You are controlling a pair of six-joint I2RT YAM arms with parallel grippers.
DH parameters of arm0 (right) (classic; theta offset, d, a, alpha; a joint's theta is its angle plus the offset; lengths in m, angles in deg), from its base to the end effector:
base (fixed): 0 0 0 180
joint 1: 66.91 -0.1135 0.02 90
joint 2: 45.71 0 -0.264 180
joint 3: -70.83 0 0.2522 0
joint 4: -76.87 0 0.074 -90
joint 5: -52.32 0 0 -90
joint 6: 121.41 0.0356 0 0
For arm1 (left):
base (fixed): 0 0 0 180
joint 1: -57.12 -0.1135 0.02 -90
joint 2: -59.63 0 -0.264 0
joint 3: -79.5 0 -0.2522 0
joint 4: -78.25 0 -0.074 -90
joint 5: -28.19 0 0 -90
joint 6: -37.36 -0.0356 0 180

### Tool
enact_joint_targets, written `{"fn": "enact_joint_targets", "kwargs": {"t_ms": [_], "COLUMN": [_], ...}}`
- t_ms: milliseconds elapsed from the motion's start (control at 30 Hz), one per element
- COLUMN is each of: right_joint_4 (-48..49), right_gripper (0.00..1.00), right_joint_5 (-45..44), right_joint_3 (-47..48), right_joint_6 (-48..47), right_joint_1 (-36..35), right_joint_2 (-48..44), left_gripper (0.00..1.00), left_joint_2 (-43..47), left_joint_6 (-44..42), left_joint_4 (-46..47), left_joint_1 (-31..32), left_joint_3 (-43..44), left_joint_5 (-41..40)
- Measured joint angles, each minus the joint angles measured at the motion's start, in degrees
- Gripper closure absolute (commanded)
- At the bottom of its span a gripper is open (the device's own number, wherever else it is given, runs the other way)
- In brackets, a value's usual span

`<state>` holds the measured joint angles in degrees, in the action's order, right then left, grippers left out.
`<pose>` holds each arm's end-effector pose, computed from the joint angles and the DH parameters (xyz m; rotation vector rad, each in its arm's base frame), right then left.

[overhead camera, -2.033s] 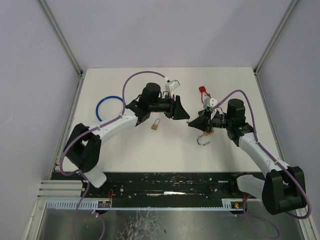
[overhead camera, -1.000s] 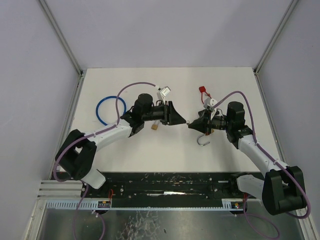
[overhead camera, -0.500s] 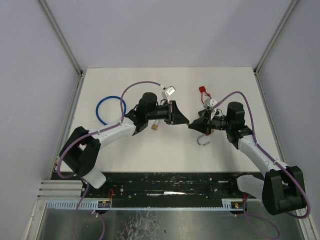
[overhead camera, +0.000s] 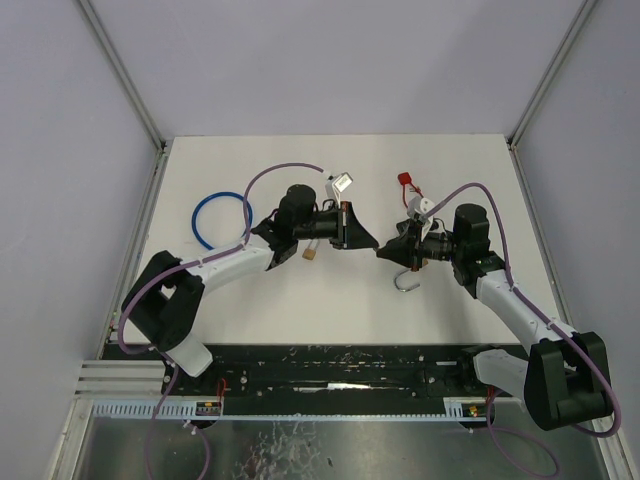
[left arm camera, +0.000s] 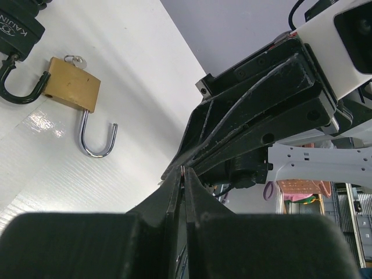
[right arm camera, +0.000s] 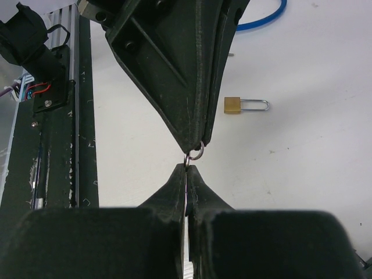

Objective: Lock with the key
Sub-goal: Adjust the key.

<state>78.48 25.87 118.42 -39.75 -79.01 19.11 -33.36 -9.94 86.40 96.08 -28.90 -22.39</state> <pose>0.2232 0.0804 0.2535 -1.0482 1.4754 1.0548 0.2715 -0.2486 0.2619 0.4993 2.0067 -1.5694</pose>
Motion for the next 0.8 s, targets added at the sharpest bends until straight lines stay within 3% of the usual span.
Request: {"fn": "enact_joint_targets", "kwargs": {"t_ms": [100,300,600,800], "right_joint_4": [-0.07,-0.33,-4.22,-7.1], "right_gripper": [0.96,0.7,0.71,0.78], "right_joint_5": [0.02,0.07,-0.07,-0.74], "right_joint_3": [0.0,0.0,0.09,1.44], "right_joint_6": [-0.24,-1.18,-4.28,-6.95], "right_joint_1": [0.0,0.0,0.0,0.0], "right_joint_2": [0.0,0.0,0.0,0.0], "left_gripper": [1.0,1.0,1.0,1.0], "left_joint_2": [-0.11,-0.17,-0.15,-0.15], "left_joint_6": [0.0,-0.02,-1.01,-2.34], "left_joint_4": [-0.02,0.0,-0.02,-0.59], "left_joint_1": [0.0,0.0,-0.13,-0.31], "left_joint_3": [0.09,0.09,0.09,0.09], "left_joint_5": [0.02,0.2,0.52,1.05]}}
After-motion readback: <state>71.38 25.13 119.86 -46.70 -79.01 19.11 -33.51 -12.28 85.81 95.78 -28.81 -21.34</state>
